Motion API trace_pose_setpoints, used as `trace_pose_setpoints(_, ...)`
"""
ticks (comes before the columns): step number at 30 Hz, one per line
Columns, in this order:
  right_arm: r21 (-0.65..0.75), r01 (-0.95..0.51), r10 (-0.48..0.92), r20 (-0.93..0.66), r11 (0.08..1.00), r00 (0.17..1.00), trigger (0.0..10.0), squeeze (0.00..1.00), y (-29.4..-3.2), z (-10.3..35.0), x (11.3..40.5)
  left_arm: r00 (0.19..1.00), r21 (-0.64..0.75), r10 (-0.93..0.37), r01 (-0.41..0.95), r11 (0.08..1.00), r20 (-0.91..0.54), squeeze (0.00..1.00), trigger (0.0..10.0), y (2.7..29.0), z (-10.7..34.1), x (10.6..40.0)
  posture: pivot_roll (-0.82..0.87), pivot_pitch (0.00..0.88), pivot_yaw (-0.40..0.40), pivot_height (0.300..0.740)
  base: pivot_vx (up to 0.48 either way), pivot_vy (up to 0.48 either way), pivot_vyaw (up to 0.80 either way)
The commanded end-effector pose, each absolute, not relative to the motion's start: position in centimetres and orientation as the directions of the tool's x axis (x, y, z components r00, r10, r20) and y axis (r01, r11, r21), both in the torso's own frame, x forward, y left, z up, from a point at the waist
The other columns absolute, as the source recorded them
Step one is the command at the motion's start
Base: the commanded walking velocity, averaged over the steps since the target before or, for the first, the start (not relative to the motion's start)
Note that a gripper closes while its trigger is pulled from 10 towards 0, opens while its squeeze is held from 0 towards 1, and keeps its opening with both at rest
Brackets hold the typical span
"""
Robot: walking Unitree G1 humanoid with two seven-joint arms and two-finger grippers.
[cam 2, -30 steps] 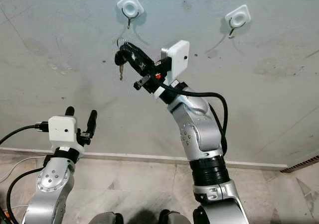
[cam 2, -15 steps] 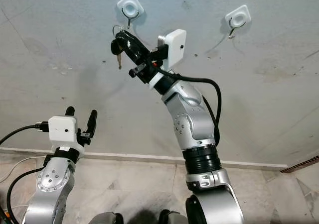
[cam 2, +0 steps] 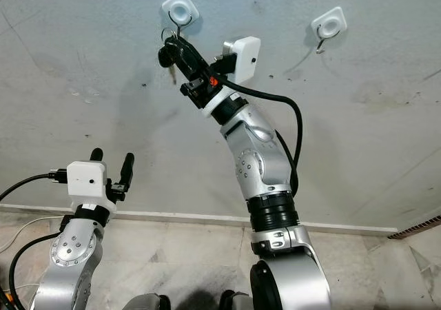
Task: Hang keys on a hook
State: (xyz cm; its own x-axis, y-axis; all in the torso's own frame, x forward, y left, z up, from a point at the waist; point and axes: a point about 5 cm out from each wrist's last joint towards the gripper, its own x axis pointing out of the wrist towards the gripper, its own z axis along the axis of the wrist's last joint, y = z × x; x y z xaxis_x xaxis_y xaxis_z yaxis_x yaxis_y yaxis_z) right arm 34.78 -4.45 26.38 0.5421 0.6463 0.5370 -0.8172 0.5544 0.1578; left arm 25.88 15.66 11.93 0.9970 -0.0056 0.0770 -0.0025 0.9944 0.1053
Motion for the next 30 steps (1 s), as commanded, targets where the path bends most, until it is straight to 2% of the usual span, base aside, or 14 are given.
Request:
trace_pose_setpoints(1,0.161,-0.82,0.633,0.561,0.549,0.534,10.0,0.0,-4.3,27.1,34.9,0.998,0.109,-0.008,0.001,0.994,0.065,0.0,10.0,15.8,11.7,25.6,0.19,0.165,-0.017,0.74,0.0,0.0,0.0)
trace_pose_setpoints(13,0.265,-0.79,0.589,0.546,0.553,0.596,10.0,0.0,-4.7,26.3,35.7,0.998,0.109,-0.008,0.002,0.994,0.063,0.0,10.0,15.8,11.6,25.6,0.19,0.165,-0.019,0.74,0.0,0.0,0.0)
trace_pose_setpoints(30,0.322,-0.753,0.549,0.531,0.575,0.646,10.0,0.0,-5.5,25.3,36.1,0.998,0.112,-0.01,0.002,0.994,0.063,0.0,10.0,15.9,11.7,25.5,0.2,0.163,-0.013,0.74,0.0,0.0,0.0)
